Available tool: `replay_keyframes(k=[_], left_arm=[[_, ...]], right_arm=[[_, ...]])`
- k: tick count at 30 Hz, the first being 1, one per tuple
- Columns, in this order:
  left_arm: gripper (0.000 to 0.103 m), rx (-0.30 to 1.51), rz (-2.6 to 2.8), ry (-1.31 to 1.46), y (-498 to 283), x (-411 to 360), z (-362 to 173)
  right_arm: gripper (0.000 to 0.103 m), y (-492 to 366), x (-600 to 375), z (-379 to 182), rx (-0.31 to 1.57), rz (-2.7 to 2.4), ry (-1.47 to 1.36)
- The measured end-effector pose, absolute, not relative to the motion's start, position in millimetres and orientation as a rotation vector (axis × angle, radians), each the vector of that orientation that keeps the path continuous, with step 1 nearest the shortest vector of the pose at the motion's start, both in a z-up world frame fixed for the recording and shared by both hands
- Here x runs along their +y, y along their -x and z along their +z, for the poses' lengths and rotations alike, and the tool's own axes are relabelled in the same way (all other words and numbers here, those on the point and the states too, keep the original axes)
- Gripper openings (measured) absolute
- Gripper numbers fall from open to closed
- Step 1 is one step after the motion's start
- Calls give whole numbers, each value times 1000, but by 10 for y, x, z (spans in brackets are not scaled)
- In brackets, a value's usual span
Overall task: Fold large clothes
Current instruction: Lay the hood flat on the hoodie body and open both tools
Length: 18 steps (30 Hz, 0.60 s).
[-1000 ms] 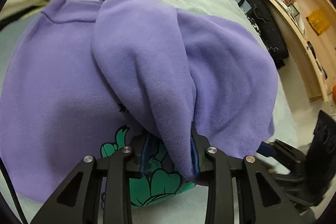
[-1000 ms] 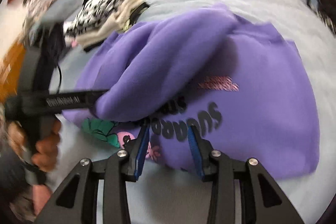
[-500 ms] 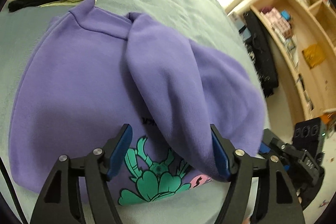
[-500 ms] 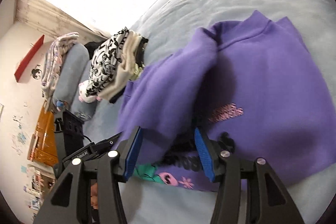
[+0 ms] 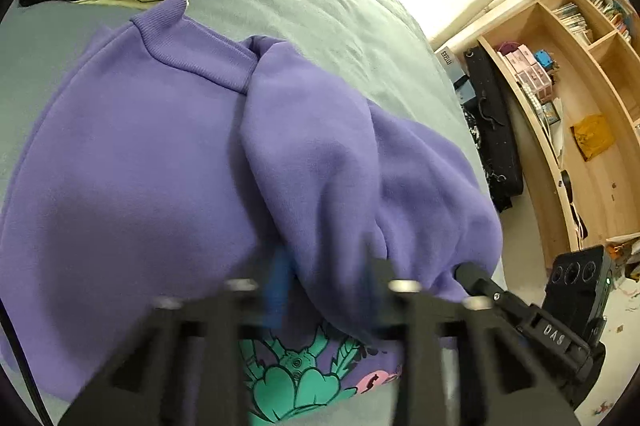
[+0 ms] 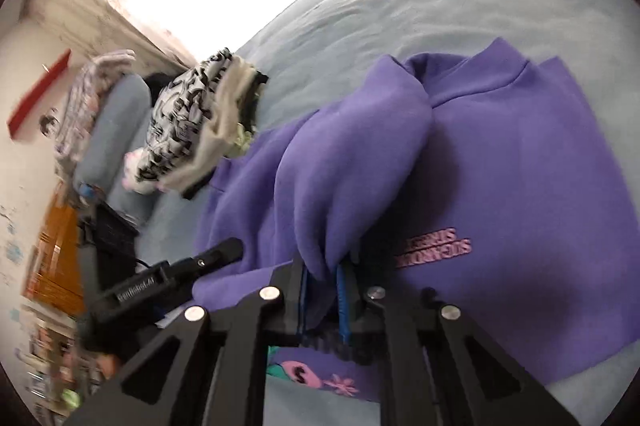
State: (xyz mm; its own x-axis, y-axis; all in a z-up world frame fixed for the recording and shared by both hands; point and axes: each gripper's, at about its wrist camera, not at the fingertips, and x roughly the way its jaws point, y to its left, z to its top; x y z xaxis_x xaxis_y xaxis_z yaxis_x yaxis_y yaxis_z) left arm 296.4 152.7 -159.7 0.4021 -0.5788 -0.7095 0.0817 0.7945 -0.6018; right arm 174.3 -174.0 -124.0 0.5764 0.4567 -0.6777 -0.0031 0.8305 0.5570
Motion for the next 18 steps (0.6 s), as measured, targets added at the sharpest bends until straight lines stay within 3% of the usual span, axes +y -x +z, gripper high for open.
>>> replay_keyframes(k=[6, 11, 14, 15, 18], left_arm=[[12, 1042, -366, 347, -2665, 1361, -1301], [14, 1102, -288, 221, -2591, 1163, -1706], [17, 1059, -295, 224, -2546, 1181, -1720], [18, 1046, -297, 209, -2520, 1194, -1689], [36, 1013, -276, 172, -2450, 1245, -1579]], right_arm=[[11, -1411, -1749, -1141, 923, 268, -519], [11, -1366, -1817, -1697, 1056, 190, -509], [11, -1340, -1829, -1746, 1039, 187, -505], [15, -1329, -1813, -1698, 1027, 186, -483], [35, -1296, -1800, -1602, 1012, 171, -430]])
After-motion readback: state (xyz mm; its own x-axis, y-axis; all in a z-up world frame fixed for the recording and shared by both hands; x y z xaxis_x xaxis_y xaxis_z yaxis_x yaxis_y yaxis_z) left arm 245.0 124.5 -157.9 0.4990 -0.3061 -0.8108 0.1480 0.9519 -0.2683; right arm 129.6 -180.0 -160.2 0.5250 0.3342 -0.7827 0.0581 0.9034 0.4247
